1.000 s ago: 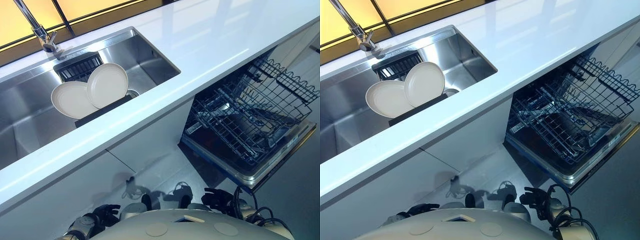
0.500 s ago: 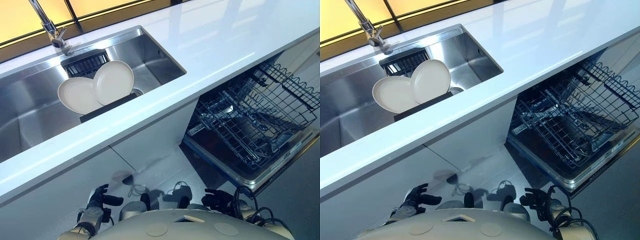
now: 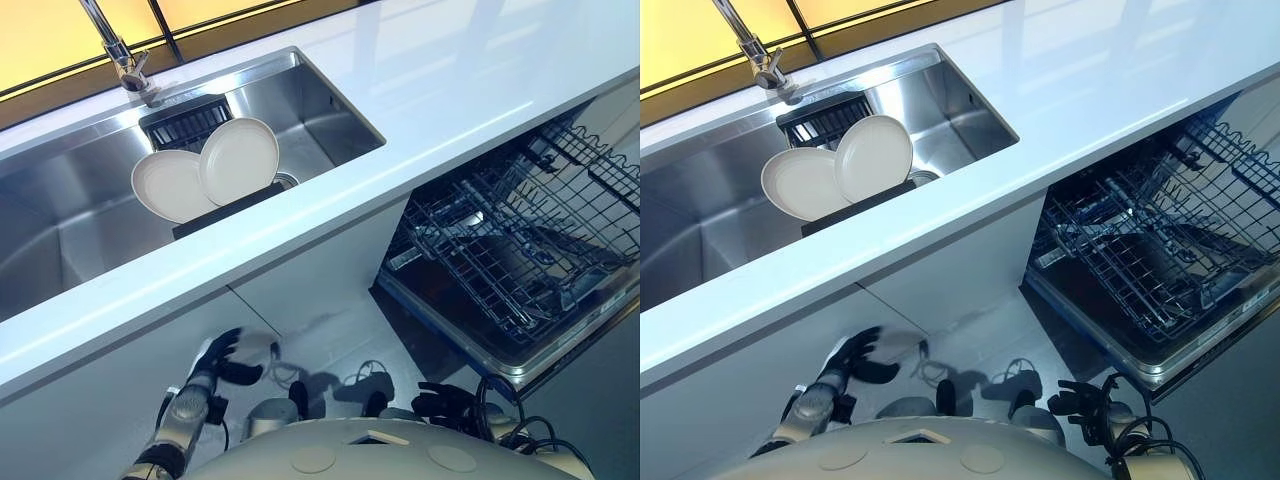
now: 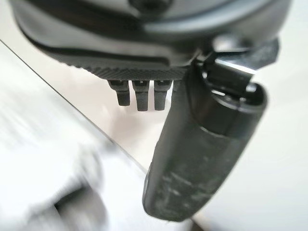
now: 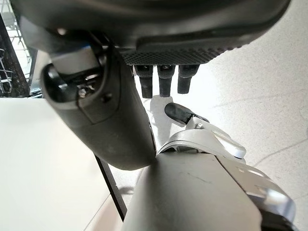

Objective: Pick up plates and place into dishwasher.

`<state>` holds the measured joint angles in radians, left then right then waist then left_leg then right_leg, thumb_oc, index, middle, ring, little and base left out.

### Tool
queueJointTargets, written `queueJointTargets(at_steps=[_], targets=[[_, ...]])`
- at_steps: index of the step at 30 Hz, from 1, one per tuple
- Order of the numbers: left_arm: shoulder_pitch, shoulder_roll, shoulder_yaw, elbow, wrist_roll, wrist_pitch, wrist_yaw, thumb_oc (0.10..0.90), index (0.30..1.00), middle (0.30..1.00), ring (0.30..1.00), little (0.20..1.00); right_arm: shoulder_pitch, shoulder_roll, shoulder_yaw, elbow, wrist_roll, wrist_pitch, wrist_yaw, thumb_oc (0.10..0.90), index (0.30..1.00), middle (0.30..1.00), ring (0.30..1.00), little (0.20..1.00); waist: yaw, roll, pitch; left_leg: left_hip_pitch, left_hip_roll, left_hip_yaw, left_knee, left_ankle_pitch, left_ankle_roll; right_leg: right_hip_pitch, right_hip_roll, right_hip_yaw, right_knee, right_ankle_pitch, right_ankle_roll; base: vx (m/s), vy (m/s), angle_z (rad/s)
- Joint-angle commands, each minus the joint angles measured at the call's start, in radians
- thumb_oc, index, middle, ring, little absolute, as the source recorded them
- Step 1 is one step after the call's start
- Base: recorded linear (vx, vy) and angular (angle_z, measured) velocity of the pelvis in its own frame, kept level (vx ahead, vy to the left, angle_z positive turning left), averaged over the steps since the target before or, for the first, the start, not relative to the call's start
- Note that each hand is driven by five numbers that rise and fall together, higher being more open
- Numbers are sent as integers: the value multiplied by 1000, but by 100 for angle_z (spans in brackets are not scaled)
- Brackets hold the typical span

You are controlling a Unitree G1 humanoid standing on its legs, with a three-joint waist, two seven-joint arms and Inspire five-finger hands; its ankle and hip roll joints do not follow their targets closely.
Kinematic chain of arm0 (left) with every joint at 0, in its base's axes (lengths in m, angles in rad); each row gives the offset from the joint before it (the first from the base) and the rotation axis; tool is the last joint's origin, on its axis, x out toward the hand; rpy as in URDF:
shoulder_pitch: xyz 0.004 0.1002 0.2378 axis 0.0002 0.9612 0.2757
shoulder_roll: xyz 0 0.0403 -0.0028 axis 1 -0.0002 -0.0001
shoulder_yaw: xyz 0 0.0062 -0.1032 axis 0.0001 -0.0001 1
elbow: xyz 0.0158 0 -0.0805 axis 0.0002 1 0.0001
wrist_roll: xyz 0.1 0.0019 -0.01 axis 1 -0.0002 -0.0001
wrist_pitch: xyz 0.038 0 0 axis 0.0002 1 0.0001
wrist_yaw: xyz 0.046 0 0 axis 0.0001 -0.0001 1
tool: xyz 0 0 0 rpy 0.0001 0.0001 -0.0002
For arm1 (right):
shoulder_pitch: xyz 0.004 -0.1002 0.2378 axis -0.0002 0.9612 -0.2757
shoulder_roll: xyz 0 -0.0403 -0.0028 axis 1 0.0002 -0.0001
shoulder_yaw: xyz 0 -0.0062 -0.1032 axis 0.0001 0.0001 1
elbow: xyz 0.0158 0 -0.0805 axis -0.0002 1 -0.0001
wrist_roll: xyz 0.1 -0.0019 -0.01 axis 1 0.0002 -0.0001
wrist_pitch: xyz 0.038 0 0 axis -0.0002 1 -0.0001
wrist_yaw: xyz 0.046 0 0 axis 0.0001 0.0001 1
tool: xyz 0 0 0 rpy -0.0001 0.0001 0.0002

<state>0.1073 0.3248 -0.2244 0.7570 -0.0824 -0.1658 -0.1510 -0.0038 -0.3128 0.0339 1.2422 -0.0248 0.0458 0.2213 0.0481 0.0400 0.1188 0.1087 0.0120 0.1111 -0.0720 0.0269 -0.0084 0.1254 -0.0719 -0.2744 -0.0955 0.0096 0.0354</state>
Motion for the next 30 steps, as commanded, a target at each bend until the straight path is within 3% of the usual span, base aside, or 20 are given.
queueJointTargets(at_steps=[1,4,5,7,11,14,17,19,21,24,26,28,30], targets=[[-136,2,1,-189,-333,114,-378,800,900,900,900,900,-3,-34,-3,30,-31,11,22,800,900,900,900,900,-13,17,-22,-44,-26,9,40,-72,-24,-59,49,-18,158,-153,1,-18,0,-6],[-140,-24,-8,-321,-530,317,-581,800,900,900,900,900,-4,-39,-11,31,-30,5,30,800,900,900,900,900,-14,19,-18,-46,-24,10,40,-73,-22,-62,49,-15,157,-149,3,-18,-18,-7],[-140,-31,-14,-344,-560,354,-641,800,900,900,900,900,-4,-39,-11,34,-26,3,29,800,900,900,900,900,-14,19,-18,-45,-24,10,39,-73,-22,-62,50,-14,157,-148,4,0,0,0],[-142,-49,-35,-425,-583,411,-740,800,900,900,900,900,-7,-37,-10,44,-15,-4,27,800,900,900,900,900,-15,18,-15,-45,-23,9,38,-74,-21,-61,51,-11,154,-145,3,1,-34,-3],[-164,-53,-96,-596,-608,448,-870,800,900,900,900,900,-11,-35,-1,69,2,-19,23,800,900,900,900,900,-20,19,-12,-41,-19,9,32,-77,-18,-61,56,0,150,-144,2,4,-23,-4],[-201,-48,-140,-746,-706,513,-887,800,900,900,900,900,-10,-30,14,95,12,-40,9,800,900,900,900,900,-26,22,-15,-36,-19,8,28,-80,-14,-56,59,10,143,-142,3,14,-9,0],[-250,-77,-165,-878,-997,627,-798,800,900,900,900,900,-2,-18,37,116,20,-61,-6,800,900,900,900,900,-36,24,-21,-27,-20,6,26,-85,-11,-46,62,20,132,-138,3,72,-22,-1],[-269,-113,-168,-906,-1160,655,-732,800,900,900,900,900,2,-9,44,123,19,-65,-11,800,900,900,900,900,-40,21,-24,-24,-21,4,28,-90,-11,-42,63,23,131,-138,2,72,-18,-2],[-289,-148,-173,-927,-1284,621,-673,800,900,900,900,900,5,1,56,129,18,-68,-15,800,900,900,900,900,-44,19,-26,-18,-21,3,30,-94,-9,-39,64,25,133,-139,0,75,-14,-2],[-336,-163,-175,-951,-1368,424,-613,800,900,900,900,900,4,14,90,129,36,-63,-25,800,900,900,900,900,-50,14,-27,-11,-24,-1,34,-99,-6,-37,62,25,141,-140,-1,68,7,-1],[-350,-163,-170,-965,-1363,330,-572,800,900,900,900,900,7,18,100,126,40,-59,-30,800,900,900,900,900,-53,13,-27,-7,-26,0,34,-101,-3,-35,61,25,142,-141,-1,63,28,0],[-380,-134,-134,-990,-1247,100,-424,800,900,900,900,900,17,23,118,120,42,-58,-40,800,900,900,900,900,-57,12,-27,-1,-30,2,36,-105,1,-34,59,26,146,-143,-1,100,57,-9],[-409,-60,-79,-1002,-1000,-119,-226,800,900,900,900,900,31,24,120,109,38,-52,-46,800,900,900,900,900,-56,12,-30,4,-35,1,38,-110,6,-32,56,25,149,-147,2,110,71,-15]])
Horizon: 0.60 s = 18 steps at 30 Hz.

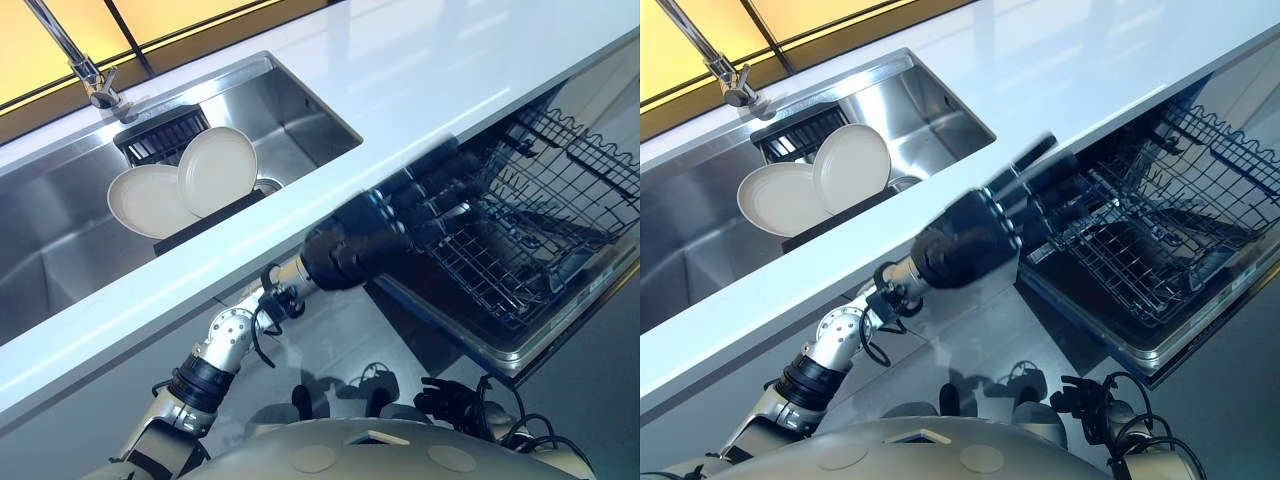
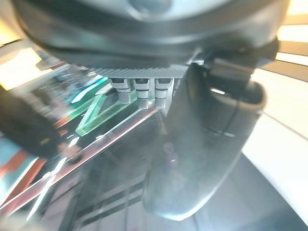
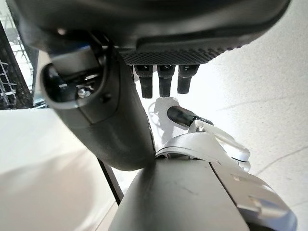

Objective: Pick up plates and place into dishwasher.

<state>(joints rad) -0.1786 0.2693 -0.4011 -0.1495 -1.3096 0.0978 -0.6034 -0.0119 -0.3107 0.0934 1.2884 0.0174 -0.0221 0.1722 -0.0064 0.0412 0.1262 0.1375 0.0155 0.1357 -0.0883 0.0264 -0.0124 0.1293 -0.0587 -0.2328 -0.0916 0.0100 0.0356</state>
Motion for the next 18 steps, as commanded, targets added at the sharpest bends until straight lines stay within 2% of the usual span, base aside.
queueJointTargets(at_steps=[1,2,3,5,8,9,12,18], targets=[[-134,30,119,-96,367,-461,309,800,900,900,900,900,48,23,61,59,-6,16,-1,800,900,900,900,900,-1,11,-38,-24,-41,-24,57,-112,13,-35,42,-18,147,-150,3,79,58,-9],[-135,39,126,-97,413,-478,332,800,900,900,900,900,51,24,61,58,-7,15,-3,800,900,900,900,900,-1,11,-38,-23,-41,-25,58,-113,13,-34,41,-18,148,-151,3,91,75,-7],[-145,75,163,-105,548,-495,432,800,900,900,900,900,61,24,62,61,-8,7,-7,800,900,900,900,900,1,11,-39,-20,-45,-26,59,-115,17,-32,40,-18,149,-154,4,93,78,-5],[-162,138,225,-109,739,-498,544,800,900,900,900,900,78,27,56,66,-20,-5,-9,800,900,900,900,900,2,10,-46,-19,-50,-26,61,-119,23,-35,38,-17,154,-158,7,123,104,-3],[-206,261,308,-109,916,-456,659,800,900,900,900,900,94,24,52,76,-39,-17,-8,800,900,900,900,900,0,11,-53,-14,-59,-22,66,-126,34,-39,33,-11,166,-164,11,128,118,-1],[-223,301,332,-108,935,-420,687,800,900,900,900,900,97,20,52,78,-43,-17,-6,800,900,900,900,900,-2,12,-54,-13,-62,-19,67,-129,38,-41,31,-7,170,-165,13,151,159,-4],[-269,406,376,-73,943,-377,742,800,900,900,900,900,101,8,47,76,-58,-13,5,800,900,900,900,900,-7,16,-56,-12,-71,-9,80,-140,49,-49,24,4,183,-169,18,108,131,-7],[-344,562,413,37,978,-347,818,800,900,900,900,900,109,1,40,55,-72,-4,8,800,900,900,900,900,-18,24,-46,-17,-83,16,105,-157,71,-77,4,22,229,-172,37,73,136,-9]])
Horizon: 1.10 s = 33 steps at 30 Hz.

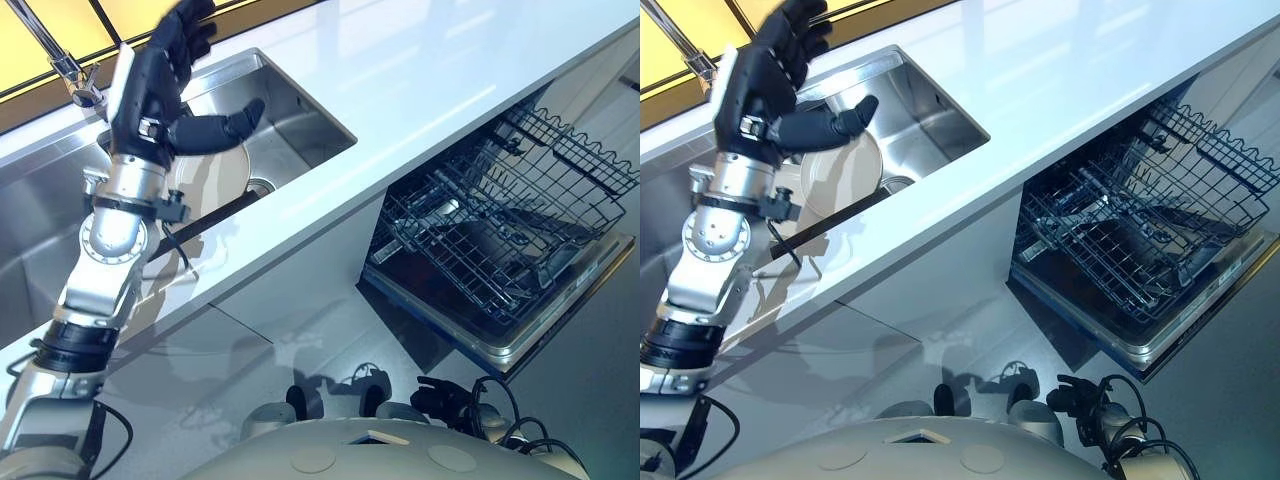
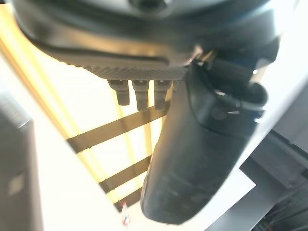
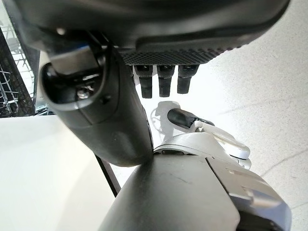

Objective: Pick up plates and place into dishwasher.

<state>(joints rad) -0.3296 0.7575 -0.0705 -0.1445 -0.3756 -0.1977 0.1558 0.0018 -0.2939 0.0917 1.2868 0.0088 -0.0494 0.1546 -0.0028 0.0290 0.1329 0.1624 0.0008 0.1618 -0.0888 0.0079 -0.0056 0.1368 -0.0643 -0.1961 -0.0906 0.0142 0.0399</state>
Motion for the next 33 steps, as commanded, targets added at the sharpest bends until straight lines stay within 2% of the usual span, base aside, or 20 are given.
queueJointTargets(at_steps=[1,5,11,16,25,33], targets=[[-211,93,81,62,64,-41,50,800,900,900,900,900,96,-17,40,52,-59,26,24,800,900,900,900,900,-25,38,-50,-43,-69,-4,107,-139,67,-92,5,-10,239,-176,37,54,153,-21],[-284,198,64,204,27,16,45,800,900,900,900,900,100,-24,25,32,-55,41,17,800,900,900,900,900,-42,46,-36,-47,-79,25,110,-146,82,-139,-16,11,293,-152,70,61,172,-21],[-355,256,24,428,51,30,21,800,900,900,900,900,107,-41,16,8,-71,57,11,800,900,900,900,900,-59,48,-22,-66,-90,45,128,-154,91,-176,-28,38,318,-129,89,52,138,-29],[-426,299,-30,592,66,40,-15,800,900,900,900,900,109,-64,12,-16,-64,78,3,800,900,900,900,900,-71,37,-2,-94,-96,56,160,-167,94,-203,-35,61,310,-109,101,44,119,-10],[-499,303,-81,662,61,57,-38,800,900,900,900,900,104,-83,2,-33,-32,67,11,800,900,900,900,900,-70,16,47,-154,-93,65,192,-170,91,-239,-41,73,281,-90,110,-22,41,-4],[-513,317,-115,687,144,86,-58,800,900,900,900,900,88,-99,-15,-48,-10,70,21,800,900,900,900,900,-71,17,74,-192,-93,69,206,-162,84,-264,-46,71,269,-81,112,-60,26,-7]])
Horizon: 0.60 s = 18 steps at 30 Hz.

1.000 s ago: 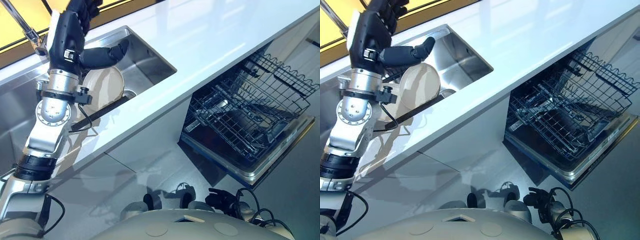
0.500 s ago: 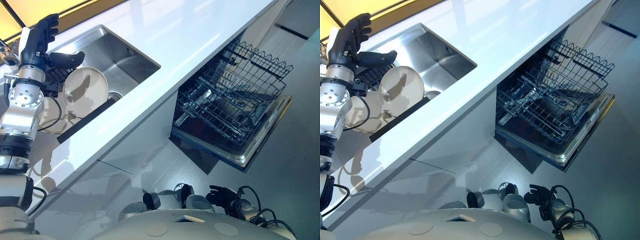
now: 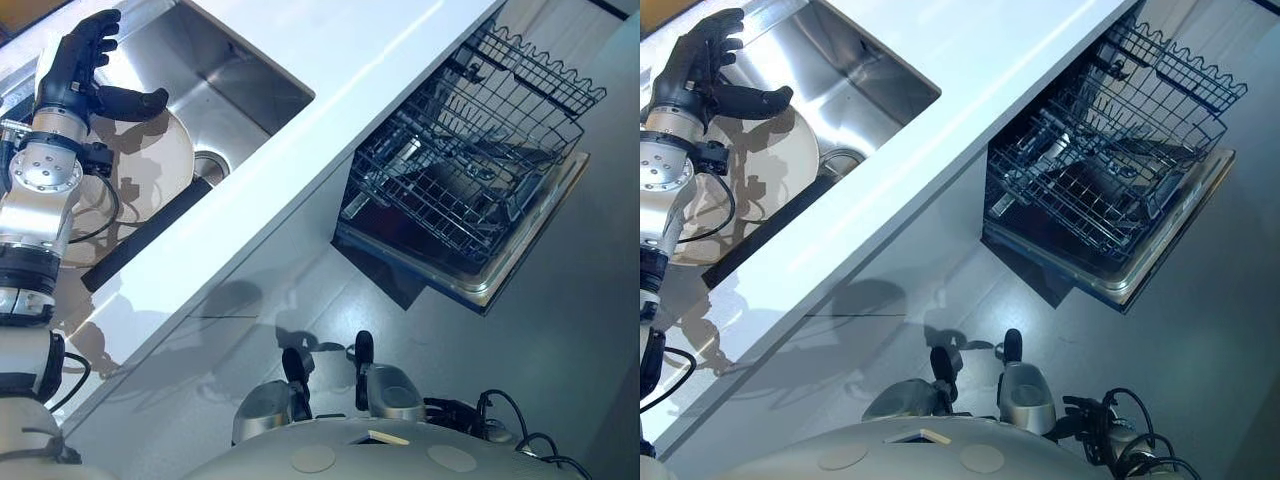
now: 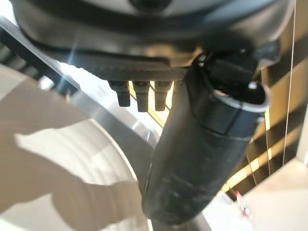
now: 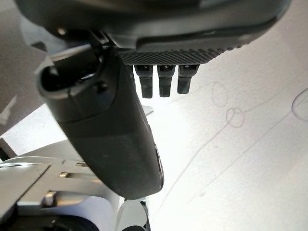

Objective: Pick up plates and place into dishwasher.

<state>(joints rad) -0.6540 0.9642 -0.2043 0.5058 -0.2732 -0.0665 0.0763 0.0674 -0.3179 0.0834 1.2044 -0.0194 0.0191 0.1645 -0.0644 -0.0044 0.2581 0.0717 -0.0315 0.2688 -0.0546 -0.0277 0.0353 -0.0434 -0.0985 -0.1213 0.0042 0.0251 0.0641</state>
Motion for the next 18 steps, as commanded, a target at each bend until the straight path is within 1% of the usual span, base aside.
queueJointTargets(at_steps=[1,7,10,13,15,18], targets=[[-188,115,17,38,34,-43,14,800,900,900,900,900,22,-76,-9,34,19,2,11,800,900,900,900,900,-10,51,-51,-101,-61,-37,172,-127,43,-84,-13,-4,174,-92,87,0,0,0],[-191,129,6,52,61,-13,-50,800,900,900,900,900,21,-84,-25,33,21,9,13,800,900,900,900,900,-8,59,-55,-96,-66,-39,167,-124,43,-83,-18,-13,174,-92,84,-5,10,1],[-206,142,-8,60,64,-22,-69,800,900,900,900,900,21,-87,-30,35,26,11,16,800,900,900,900,900,-7,61,-57,-95,-67,-40,165,-123,42,-81,-19,-15,171,-95,83,0,0,0],[-223,162,-13,55,22,-57,-62,800,900,900,900,900,20,-90,-35,38,24,10,15,800,900,900,900,900,-4,66,-59,-93,-68,-44,160,-120,38,-77,-19,-21,165,-102,82,-11,4,0],[-226,171,-5,44,-26,-80,-28,800,900,900,900,900,20,-91,-38,40,20,7,15,800,900,900,900,900,-2,69,-60,-91,-68,-46,156,-118,36,-73,-19,-25,162,-106,81,-10,2,2],[-212,171,33,23,-76,-129,38,800,900,900,900,900,22,-88,-39,44,18,6,14,800,900,900,900,900,4,69,-67,-86,-69,-53,152,-119,35,-65,-19,-29,159,-109,77,-13,-4,6]])
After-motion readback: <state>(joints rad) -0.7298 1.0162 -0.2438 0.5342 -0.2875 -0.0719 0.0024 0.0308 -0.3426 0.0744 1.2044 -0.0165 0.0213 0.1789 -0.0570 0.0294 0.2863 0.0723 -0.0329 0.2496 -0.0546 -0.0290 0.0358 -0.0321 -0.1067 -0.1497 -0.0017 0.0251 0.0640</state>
